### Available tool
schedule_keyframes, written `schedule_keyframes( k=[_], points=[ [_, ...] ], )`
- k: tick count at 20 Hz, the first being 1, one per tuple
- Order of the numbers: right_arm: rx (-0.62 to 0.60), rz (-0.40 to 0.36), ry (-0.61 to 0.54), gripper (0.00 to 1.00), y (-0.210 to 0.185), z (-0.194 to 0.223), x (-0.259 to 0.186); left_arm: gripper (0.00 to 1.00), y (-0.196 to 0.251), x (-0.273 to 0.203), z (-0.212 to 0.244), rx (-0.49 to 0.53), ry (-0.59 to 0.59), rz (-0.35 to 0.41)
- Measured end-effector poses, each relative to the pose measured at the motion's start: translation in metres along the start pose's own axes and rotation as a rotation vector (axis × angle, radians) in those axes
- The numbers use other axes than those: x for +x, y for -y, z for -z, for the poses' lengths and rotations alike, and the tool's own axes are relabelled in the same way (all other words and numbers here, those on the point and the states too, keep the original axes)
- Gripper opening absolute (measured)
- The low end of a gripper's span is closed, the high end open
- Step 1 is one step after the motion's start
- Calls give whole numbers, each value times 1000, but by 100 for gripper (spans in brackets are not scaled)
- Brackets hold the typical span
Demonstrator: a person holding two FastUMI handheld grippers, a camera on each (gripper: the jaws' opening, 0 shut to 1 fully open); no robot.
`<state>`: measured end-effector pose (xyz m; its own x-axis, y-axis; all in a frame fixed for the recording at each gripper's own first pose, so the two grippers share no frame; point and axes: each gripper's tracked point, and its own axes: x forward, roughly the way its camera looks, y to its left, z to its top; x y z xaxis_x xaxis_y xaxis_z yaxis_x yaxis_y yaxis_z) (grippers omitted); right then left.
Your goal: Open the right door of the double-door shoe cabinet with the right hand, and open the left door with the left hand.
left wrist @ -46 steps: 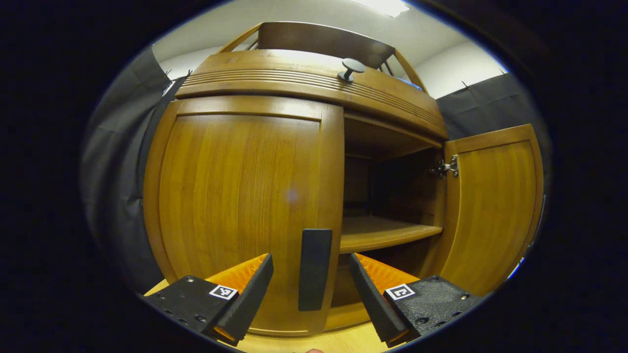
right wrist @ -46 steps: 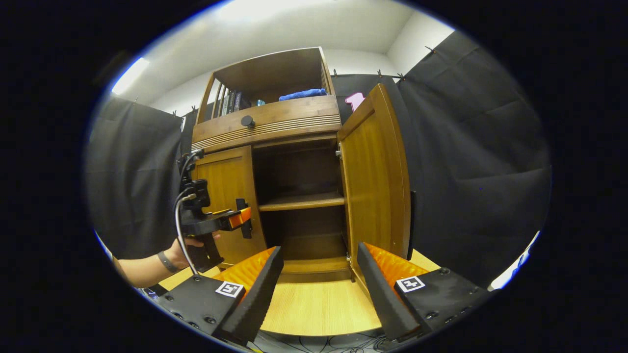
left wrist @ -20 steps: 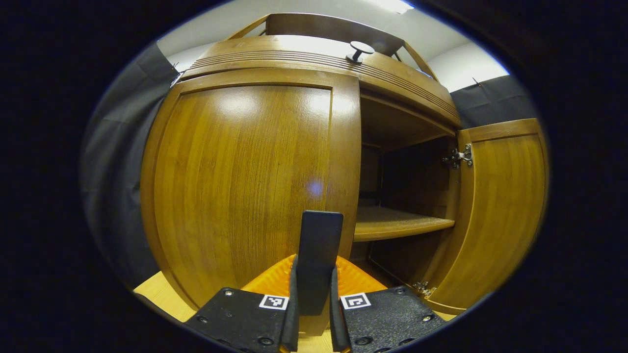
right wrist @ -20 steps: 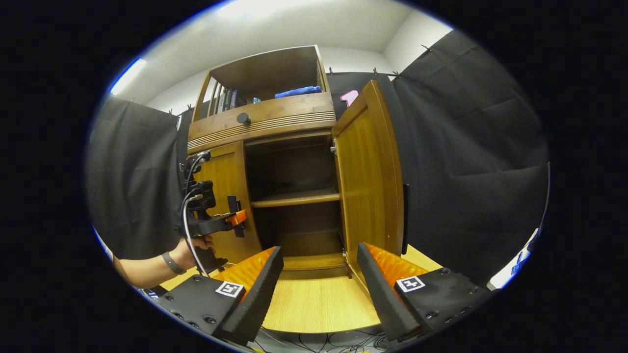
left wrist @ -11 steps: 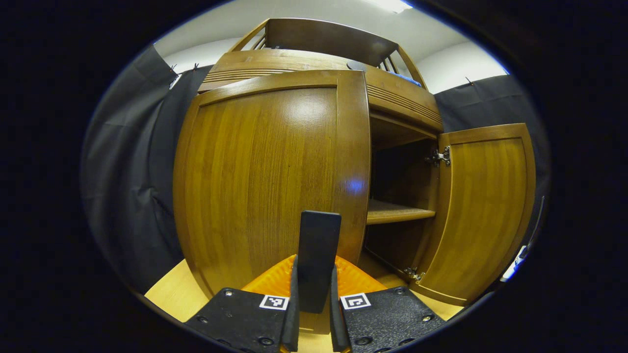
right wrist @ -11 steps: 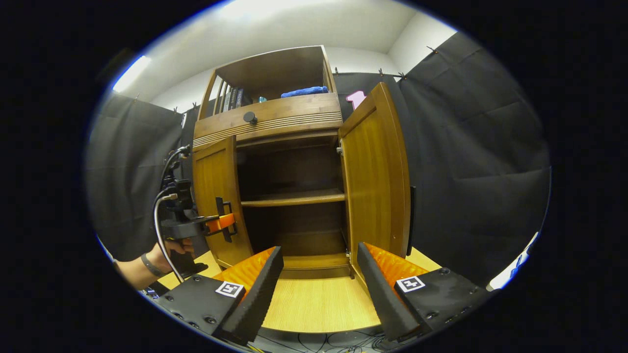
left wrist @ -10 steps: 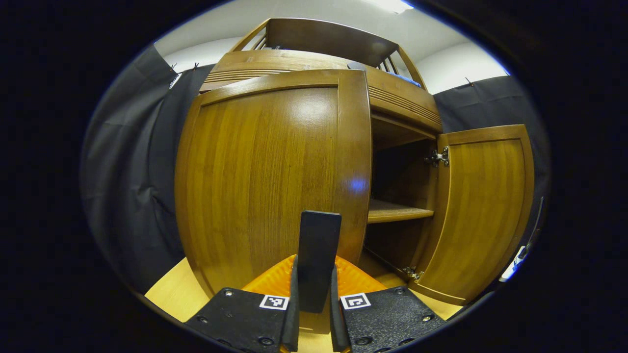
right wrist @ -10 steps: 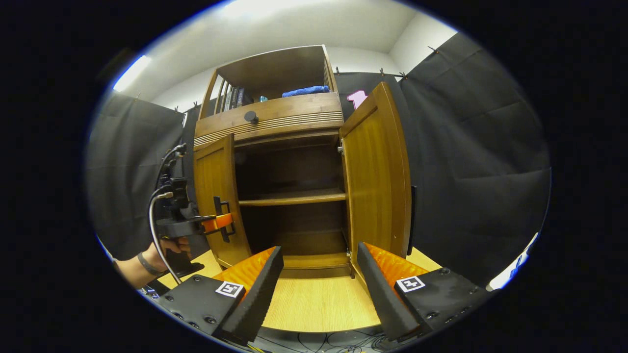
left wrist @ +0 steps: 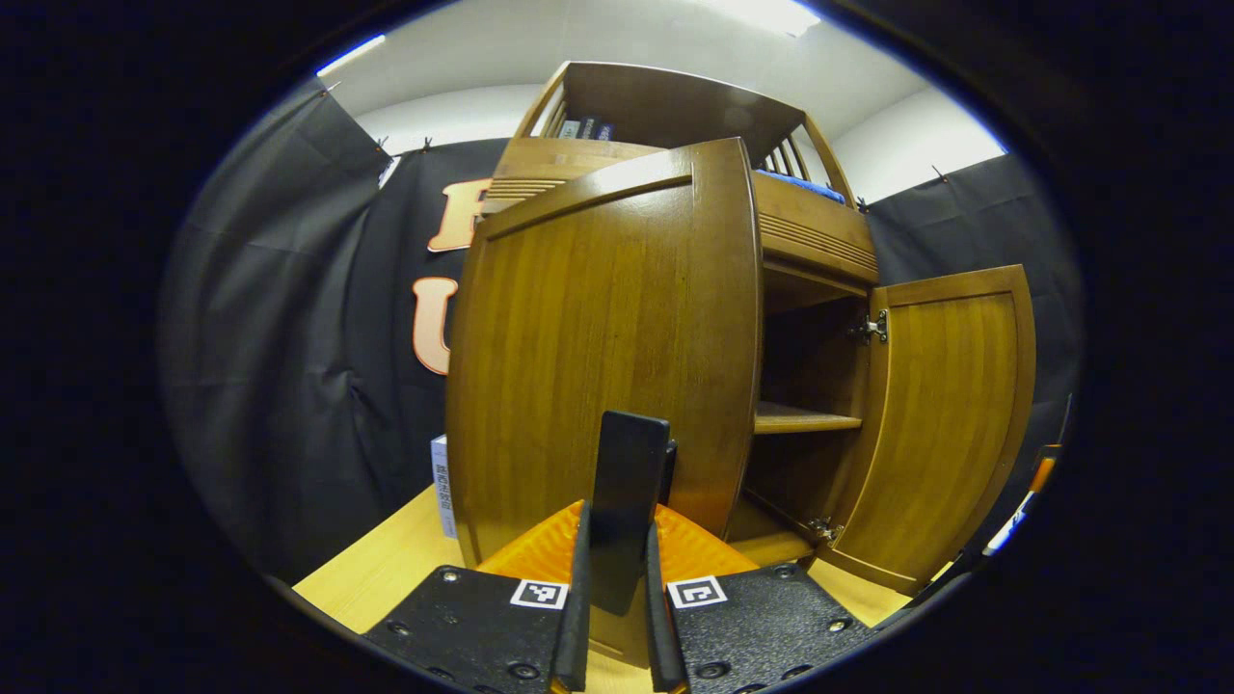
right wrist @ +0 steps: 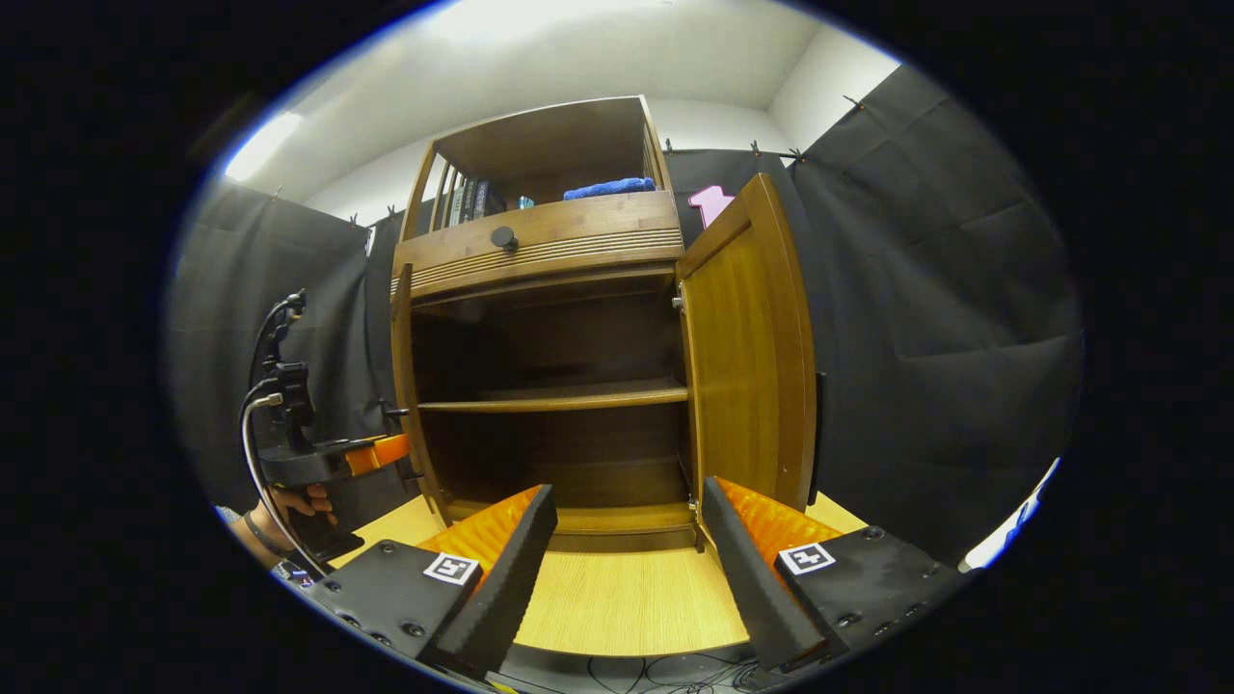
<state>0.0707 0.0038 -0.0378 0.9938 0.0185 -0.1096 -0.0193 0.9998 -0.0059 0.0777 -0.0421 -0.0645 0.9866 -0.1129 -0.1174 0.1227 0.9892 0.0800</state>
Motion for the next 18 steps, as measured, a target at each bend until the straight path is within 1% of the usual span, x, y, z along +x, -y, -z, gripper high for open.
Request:
schedule_keyframes(
  k=[1,3,4,8,10,13,16,17,18],
  points=[
    [0,-5,-6,98,-1,2,0,25,-9,-7,-3,5,11,-27],
    [-2,-17,-14,98,-5,2,1,22,-21,-19,-5,20,25,-74],
    [-5,-25,-15,98,-7,3,1,22,-27,-23,-5,18,28,-91],
    [-7,-60,-14,98,-18,0,7,20,-49,-37,-10,-20,30,-116],
    [-10,-79,-13,98,-23,0,10,21,-64,-43,-12,-24,34,-144],
    [-12,-104,-22,98,-29,2,15,15,-84,-50,-8,-19,27,-168],
    [-12,-123,-25,98,-34,2,19,10,-116,-57,-12,2,38,-223],
    [-13,-128,-25,98,-35,2,20,17,-122,-55,-13,-7,41,-208],
    [-13,-132,-28,98,-36,3,21,0,-122,-56,-13,-27,47,-177]
  ],
)
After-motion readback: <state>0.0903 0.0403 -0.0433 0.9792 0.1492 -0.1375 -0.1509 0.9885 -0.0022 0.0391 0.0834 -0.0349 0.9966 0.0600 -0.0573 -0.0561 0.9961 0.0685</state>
